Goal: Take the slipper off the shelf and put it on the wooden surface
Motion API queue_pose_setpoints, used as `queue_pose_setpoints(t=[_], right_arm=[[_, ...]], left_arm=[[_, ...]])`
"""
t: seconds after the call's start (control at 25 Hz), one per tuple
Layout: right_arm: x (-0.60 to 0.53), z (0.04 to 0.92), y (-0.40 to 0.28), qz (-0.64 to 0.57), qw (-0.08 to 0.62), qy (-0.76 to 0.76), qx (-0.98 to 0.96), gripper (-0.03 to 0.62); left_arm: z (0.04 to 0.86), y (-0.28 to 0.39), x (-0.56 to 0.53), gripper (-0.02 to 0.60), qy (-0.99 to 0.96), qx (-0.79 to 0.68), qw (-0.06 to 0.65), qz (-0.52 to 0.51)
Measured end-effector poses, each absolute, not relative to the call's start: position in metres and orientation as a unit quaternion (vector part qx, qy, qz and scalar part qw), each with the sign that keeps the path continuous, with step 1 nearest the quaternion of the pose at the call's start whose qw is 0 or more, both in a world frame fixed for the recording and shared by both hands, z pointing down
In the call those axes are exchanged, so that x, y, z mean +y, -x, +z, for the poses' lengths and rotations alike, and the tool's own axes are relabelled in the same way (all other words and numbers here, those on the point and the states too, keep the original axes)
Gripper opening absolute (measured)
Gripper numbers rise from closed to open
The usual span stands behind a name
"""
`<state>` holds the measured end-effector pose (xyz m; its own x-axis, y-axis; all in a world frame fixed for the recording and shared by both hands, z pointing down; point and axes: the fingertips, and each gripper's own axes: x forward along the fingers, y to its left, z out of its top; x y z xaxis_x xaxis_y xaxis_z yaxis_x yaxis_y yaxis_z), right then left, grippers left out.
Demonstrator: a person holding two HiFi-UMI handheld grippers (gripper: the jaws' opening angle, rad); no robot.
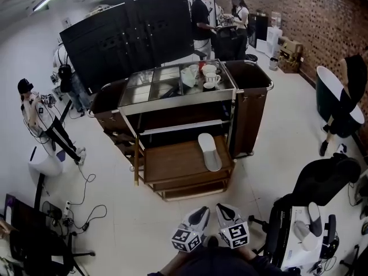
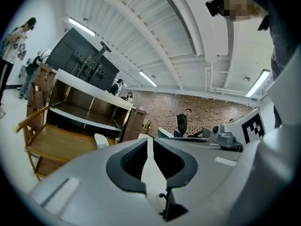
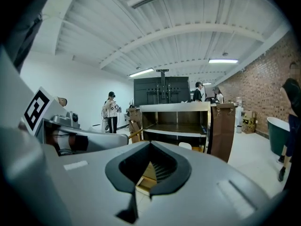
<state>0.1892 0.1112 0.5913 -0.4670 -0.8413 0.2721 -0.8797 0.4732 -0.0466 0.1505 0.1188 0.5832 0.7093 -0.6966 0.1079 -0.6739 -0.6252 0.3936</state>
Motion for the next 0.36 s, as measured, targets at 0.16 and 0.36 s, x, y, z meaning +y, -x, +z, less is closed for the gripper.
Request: queue_pose_setpoints(t=[0.16,0.36], right_arm=[[0.1088,0.5936,-0.1888,0.092,0.104,-0.501,-0.854,0.000],[0.1037,0.5951,-0.1927,0.093,0.106,-0.501,-0.854,0.000]], left_arm=[[0.5862,-0.1515,0.1209,0.055,-0.901,-0.379,0.208,-0.022],[0.5907,-0.1555,0.1210,0.055,-0.901,-0.378,0.211,-0.021]])
